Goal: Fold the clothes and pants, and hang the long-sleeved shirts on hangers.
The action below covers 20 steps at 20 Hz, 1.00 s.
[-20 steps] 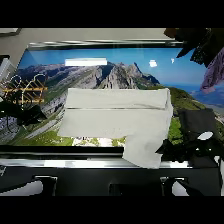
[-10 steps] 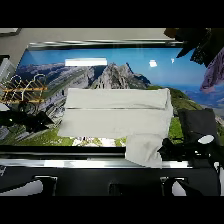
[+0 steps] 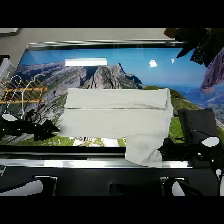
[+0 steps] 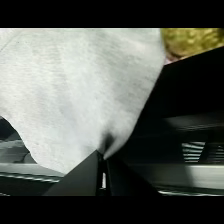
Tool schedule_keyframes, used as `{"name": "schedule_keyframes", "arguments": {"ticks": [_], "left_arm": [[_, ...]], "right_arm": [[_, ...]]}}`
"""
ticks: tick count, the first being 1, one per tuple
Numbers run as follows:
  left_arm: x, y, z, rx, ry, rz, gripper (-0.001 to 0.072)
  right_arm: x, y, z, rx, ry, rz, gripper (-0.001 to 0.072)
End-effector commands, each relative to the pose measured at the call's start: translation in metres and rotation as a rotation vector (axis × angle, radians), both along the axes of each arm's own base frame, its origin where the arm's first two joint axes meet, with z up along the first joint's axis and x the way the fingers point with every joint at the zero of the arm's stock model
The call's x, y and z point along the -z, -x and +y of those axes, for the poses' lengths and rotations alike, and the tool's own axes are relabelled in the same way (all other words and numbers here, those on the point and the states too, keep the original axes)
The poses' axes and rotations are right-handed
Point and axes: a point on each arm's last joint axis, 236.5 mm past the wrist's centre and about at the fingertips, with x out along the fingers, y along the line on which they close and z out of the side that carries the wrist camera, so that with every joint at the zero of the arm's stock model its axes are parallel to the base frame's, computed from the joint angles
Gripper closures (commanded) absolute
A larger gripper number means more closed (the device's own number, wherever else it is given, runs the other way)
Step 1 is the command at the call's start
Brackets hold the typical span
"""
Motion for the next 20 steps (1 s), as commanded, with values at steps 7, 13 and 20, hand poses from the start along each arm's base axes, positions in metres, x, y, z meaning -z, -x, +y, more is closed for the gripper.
{"name": "schedule_keyframes", "arguments": {"ticks": [7, 13, 20], "left_arm": [[0.011, -0.003, -0.021, 0.018, 0.043, 0.005, 0.0658], [-0.021, 0.006, -0.007, -0.016, -0.008, -0.006, 0.0691], [-0.091, 0.043, 0.017, -0.070, -0.221, -0.093, 0.0692]], "right_arm": [[-0.005, -0.002, 0.004, 0.008, -0.021, -0.009, 0.0677], [-0.028, 0.015, 0.015, -0.017, -0.041, -0.013, 0.0677], [-0.080, 0.070, 0.043, -0.043, -0.028, -0.058, 0.0678]]}}
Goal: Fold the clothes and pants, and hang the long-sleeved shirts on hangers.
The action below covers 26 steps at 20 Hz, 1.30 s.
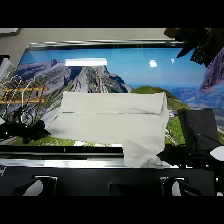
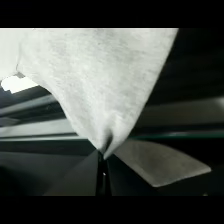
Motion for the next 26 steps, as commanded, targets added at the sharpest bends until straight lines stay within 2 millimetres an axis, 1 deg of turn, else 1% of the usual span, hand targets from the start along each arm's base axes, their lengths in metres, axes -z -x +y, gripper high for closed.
{"name": "schedule_keyframes", "arguments": {"ticks": [1, 2, 3, 6, 8, 9, 11, 13, 15, 16, 19, 21, 23, 26], "left_arm": [[-0.030, 0.015, 0.006, -0.046, -0.076, -0.058, 0.0692], [-0.035, 0.012, 0.007, -0.052, -0.085, -0.088, 0.0692], [-0.037, 0.008, 0.007, -0.055, -0.086, -0.106, 0.0692], [-0.038, -0.016, 0.009, -0.075, -0.091, -0.177, 0.0693], [-0.037, -0.037, 0.007, -0.059, -0.108, -0.219, 0.0693], [-0.035, -0.049, 0.003, -0.044, -0.114, -0.235, 0.0693], [-0.033, -0.078, -0.003, -0.021, -0.126, -0.271, 0.0693], [-0.033, -0.108, -0.005, -0.010, -0.134, -0.299, 0.0693], [-0.032, -0.133, -0.007, 0.010, -0.136, -0.307, 0.0693], [-0.031, -0.144, -0.008, 0.028, -0.138, -0.312, 0.0693], [-0.023, -0.173, -0.009, 0.050, -0.136, -0.307, 0.0693], [-0.016, -0.189, -0.007, 0.051, -0.137, -0.304, 0.0692], [-0.011, -0.205, -0.006, 0.060, -0.140, -0.311, 0.0693], [-0.004, -0.227, -0.010, 0.099, -0.146, -0.324, 0.0693]], "right_arm": [[-0.022, 0.028, 0.012, 0.005, 0.021, -0.029, 0.0678], [-0.026, 0.021, 0.009, 0.028, 0.037, -0.065, 0.0678], [-0.031, 0.005, 0.005, 0.062, 0.048, -0.121, 0.0678], [-0.046, -0.062, -0.007, 0.192, -0.008, -0.263, 0.0678], [-0.046, -0.104, -0.010, 0.226, -0.100, -0.300, 0.0678], [-0.044, -0.121, -0.013, 0.232, -0.127, -0.311, 0.0678], [-0.040, -0.154, -0.026, 0.235, -0.142, -0.327, 0.0678], [-0.040, -0.185, -0.041, 0.245, -0.132, -0.349, 0.0678], [-0.035, -0.210, -0.056, 0.267, -0.116, -0.349, 0.0678], [-0.030, -0.220, -0.059, 0.262, -0.103, -0.344, 0.0678], [-0.015, -0.252, -0.049, 0.219, -0.057, -0.355, 0.0678], [-0.010, -0.277, -0.050, 0.242, -0.026, -0.372, 0.0678], [-0.014, -0.297, -0.054, 0.250, -0.018, -0.393, 0.0678], [-0.017, -0.317, -0.064, 0.257, 0.002, -0.402, 0.0678]]}}
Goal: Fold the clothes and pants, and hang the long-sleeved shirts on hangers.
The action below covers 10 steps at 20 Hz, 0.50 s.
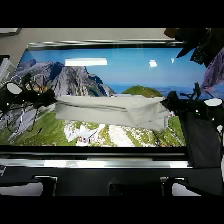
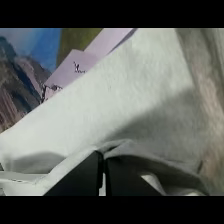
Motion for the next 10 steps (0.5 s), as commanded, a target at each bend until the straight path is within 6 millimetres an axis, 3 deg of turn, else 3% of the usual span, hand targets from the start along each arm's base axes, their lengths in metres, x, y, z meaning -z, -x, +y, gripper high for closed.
{"name": "schedule_keyframes", "arguments": {"ticks": [1, 4, 7, 9, 10], "left_arm": [[0.012, -0.029, -0.005, 0.038, -0.013, -0.011, 0.0692], [0.033, -0.040, -0.011, 0.061, -0.019, 0.016, 0.0692], [0.060, -0.036, -0.013, 0.067, -0.019, 0.072, 0.0692], [0.068, -0.035, -0.015, 0.071, -0.017, 0.087, 0.0686], [0.068, -0.035, -0.016, 0.072, -0.019, 0.083, 0.0619]], "right_arm": [[0.002, -0.030, -0.010, 0.024, 0.029, -0.017, 0.0678], [0.017, -0.036, -0.012, 0.027, 0.019, 0.013, 0.0678], [0.040, -0.032, -0.008, 0.009, 0.010, 0.065, 0.0677], [0.050, -0.030, 0.002, -0.021, 0.014, 0.087, 0.0675], [0.050, -0.029, 0.003, -0.026, 0.017, 0.088, 0.0618]]}}
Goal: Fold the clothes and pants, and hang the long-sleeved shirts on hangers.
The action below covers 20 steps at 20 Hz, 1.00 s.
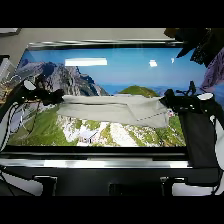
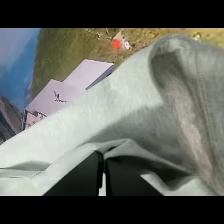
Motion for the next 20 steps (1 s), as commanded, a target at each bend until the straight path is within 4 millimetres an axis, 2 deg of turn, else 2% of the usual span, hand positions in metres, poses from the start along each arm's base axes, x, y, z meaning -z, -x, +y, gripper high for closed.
{"name": "schedule_keyframes", "arguments": {"ticks": [1, 2, 3, 4, 6, 8, 9, 10, 11, 13, 17, 20], "left_arm": [[0.008, -0.002, -0.002, 0.006, -0.002, 0.011, 0.0504], [0.001, -0.005, 0.002, 0.006, -0.008, 0.000, 0.0373], [-0.009, -0.008, 0.008, 0.006, -0.019, -0.016, 0.0289], [-0.023, -0.011, 0.014, 0.009, -0.033, -0.033, 0.0259], [-0.051, -0.012, 0.029, 0.022, -0.075, -0.058, 0.0210], [-0.078, -0.009, 0.037, 0.041, -0.123, -0.084, 0.0082], [-0.090, -0.007, 0.038, 0.046, -0.134, -0.094, 0.0080], [-0.100, -0.004, 0.038, 0.051, -0.139, -0.102, 0.0080], [-0.109, -0.001, 0.038, 0.054, -0.142, -0.109, 0.0080], [-0.121, 0.007, 0.036, 0.062, -0.142, -0.111, 0.0080], [-0.122, 0.019, 0.033, 0.079, -0.135, -0.072, 0.0080], [-0.121, 0.019, 0.031, 0.084, -0.134, -0.070, 0.0080]], "right_arm": [[0.009, 0.004, 0.008, -0.035, -0.010, 0.031, 0.0509], [0.003, 0.007, 0.006, -0.052, -0.029, 0.041, 0.0394], [-0.007, 0.012, -0.001, -0.071, -0.054, 0.048, 0.0231], [-0.018, 0.015, -0.013, -0.085, -0.064, 0.047, 0.0157], [-0.029, 0.027, -0.049, -0.085, -0.038, 0.065, 0.0157], [-0.024, 0.043, -0.075, -0.073, -0.025, 0.106, 0.0156], [-0.019, 0.050, -0.082, -0.087, -0.005, 0.121, 0.0132], [-0.013, 0.056, -0.084, -0.118, 0.012, 0.136, 0.0079], [-0.007, 0.059, -0.082, -0.149, 0.018, 0.142, 0.0056], [0.004, 0.056, -0.080, -0.158, 0.004, 0.145, 0.0056], [0.033, 0.060, -0.074, -0.195, -0.046, 0.189, 0.0058], [0.043, 0.056, -0.072, -0.190, -0.068, 0.187, 0.0059]]}}
